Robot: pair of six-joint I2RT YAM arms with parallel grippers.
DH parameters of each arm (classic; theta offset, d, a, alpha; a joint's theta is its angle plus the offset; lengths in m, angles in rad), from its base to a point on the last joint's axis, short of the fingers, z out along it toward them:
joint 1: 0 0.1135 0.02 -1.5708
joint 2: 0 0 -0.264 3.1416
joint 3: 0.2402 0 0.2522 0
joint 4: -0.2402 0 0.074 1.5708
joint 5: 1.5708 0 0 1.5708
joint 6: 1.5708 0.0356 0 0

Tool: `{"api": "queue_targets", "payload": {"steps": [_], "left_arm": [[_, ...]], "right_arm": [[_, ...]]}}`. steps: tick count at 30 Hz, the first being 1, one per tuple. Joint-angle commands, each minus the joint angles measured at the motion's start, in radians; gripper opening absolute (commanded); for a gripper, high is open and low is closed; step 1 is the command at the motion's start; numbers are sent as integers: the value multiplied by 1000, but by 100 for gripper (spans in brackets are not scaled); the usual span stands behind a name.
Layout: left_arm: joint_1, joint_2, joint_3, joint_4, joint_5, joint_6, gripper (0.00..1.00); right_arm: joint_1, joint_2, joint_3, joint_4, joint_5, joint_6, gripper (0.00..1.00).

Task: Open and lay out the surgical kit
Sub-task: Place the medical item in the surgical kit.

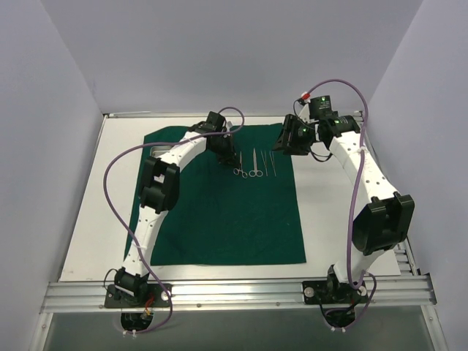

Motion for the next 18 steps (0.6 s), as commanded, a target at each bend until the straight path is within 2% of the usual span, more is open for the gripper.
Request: {"api": "queue_targets", "payload": {"steps": [1,9,12,14,18], "left_arm": [[7,2,-1,64,11,-18,2],[10,6,-18,72,-4,-25,4],[14,0,-44,79,-12,-29,13],[19,-5,-63,87,-18,-34,15],[23,-8,-70,81,-35,-31,28]], "right_arm": [[-11,7,16,-17,-7,-17,45],[-12,4,5,-8,-13,-10,45],[-14,4,2,-5,-16,-6,45],[-14,5,2,-3,-18,-6,45],[-14,4,0,-3,-21,-2,45]]}}
